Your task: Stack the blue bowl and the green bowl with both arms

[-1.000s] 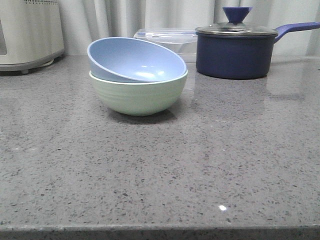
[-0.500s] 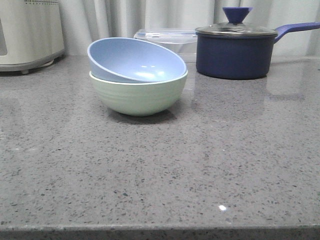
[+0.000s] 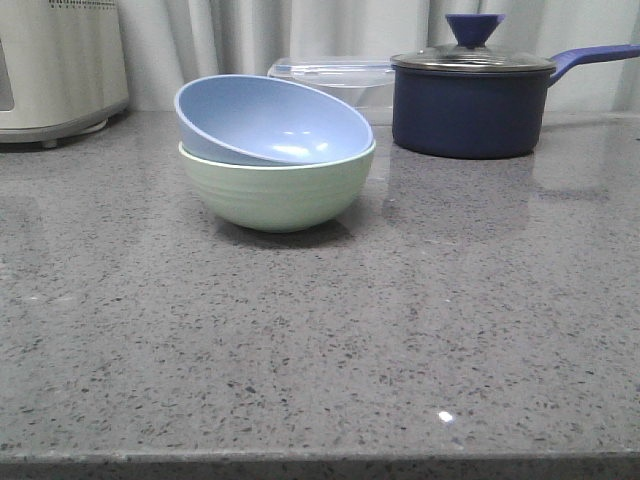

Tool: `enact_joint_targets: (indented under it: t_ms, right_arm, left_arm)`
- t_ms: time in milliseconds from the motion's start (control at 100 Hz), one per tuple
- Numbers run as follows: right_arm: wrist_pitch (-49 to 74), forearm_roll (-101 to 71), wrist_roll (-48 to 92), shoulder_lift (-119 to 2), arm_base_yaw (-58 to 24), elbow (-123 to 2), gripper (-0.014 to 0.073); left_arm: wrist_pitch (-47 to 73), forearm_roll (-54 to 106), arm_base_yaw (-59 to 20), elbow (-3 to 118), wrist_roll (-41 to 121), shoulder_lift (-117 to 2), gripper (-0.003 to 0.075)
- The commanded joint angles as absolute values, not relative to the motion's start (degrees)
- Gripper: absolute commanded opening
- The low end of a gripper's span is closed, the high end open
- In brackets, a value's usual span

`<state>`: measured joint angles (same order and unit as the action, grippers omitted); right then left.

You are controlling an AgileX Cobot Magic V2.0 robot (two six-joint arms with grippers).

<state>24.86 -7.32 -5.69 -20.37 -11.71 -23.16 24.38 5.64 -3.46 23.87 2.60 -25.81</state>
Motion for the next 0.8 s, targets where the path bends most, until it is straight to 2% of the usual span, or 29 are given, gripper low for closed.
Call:
enact_joint_targets:
  t_ms: [0, 570, 790]
  right_arm:
    - [20.4, -6.7, -5.4, -20.7, -11.3, -24.7, -0.0072]
    - [20.4, -6.7, -5.4, -20.7, -11.3, -24.7, -0.0072]
    - [20.4, -6.7, -5.4, -20.7, -11.3, -24.7, -0.0072]
  left_arm:
    - [19.6, 5.8, -3.4, 25.5, 2.6, -26.0, -0.0020]
    - [19.3, 5.8, -3.4, 22.9, 2.6, -23.7, -0.0020]
    - [10.9, 5.8, -3.4, 15.6, 2.6, -16.2, -0.0020]
